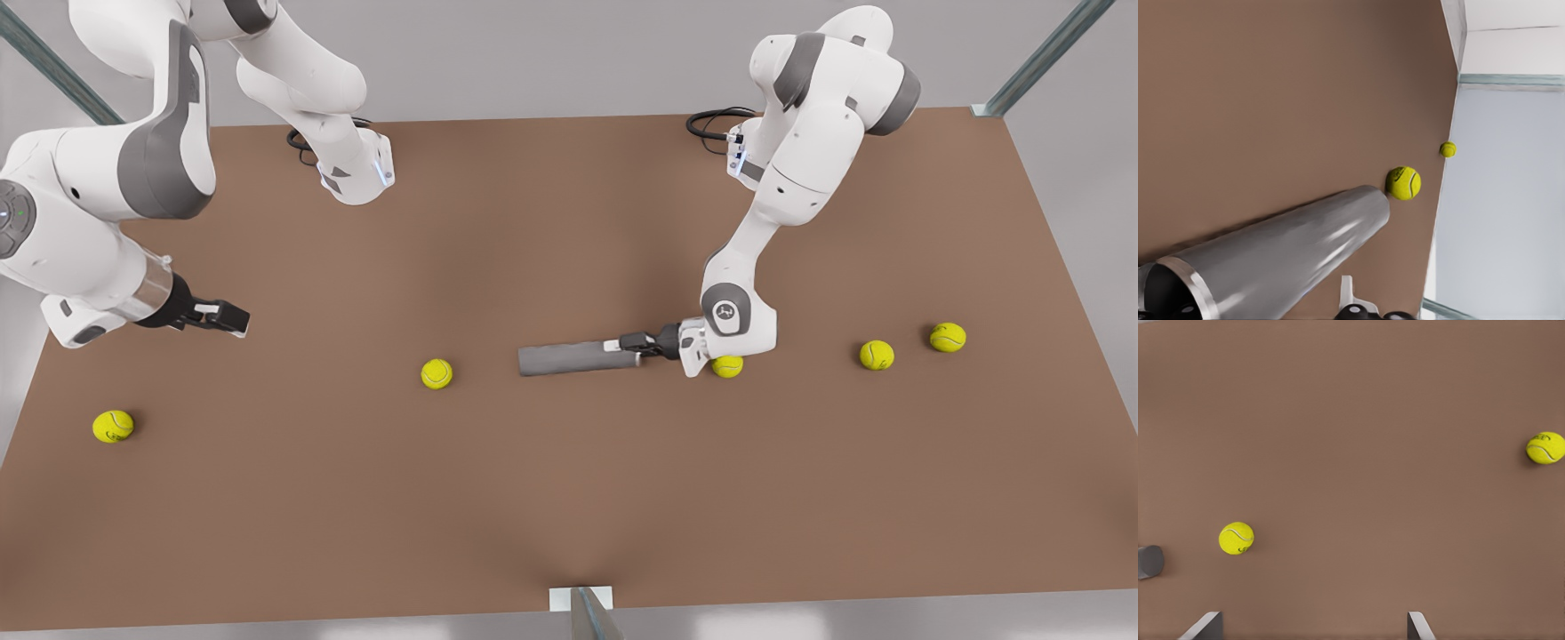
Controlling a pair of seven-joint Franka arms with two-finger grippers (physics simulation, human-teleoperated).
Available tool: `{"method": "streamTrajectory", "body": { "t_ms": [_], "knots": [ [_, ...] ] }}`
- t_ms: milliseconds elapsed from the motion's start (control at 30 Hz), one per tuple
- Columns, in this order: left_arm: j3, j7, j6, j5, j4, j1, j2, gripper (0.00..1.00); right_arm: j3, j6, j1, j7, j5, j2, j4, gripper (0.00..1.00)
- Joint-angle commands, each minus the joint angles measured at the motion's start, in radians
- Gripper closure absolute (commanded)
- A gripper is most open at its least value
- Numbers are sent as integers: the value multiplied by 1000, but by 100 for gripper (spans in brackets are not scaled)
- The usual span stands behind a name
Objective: Put the tennis tube upright
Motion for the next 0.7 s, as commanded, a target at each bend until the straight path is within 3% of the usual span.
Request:
{"method": "streamTrajectory", "body": {
  "t_ms": [0,200,400,667],
  "knots": [
    [0,0,0,4,0,1,0,41,0,0,-1,-2,0,-2,0,0],
    [0,3,0,8,0,0,0,49,-3,0,-9,2,-3,-2,8,0],
    [-8,12,0,8,0,0,14,50,-3,0,-9,2,-3,-2,8,0],
    [-11,9,0,26,0,0,14,62,-3,0,-11,2,-3,-2,8,0]
  ]
}}
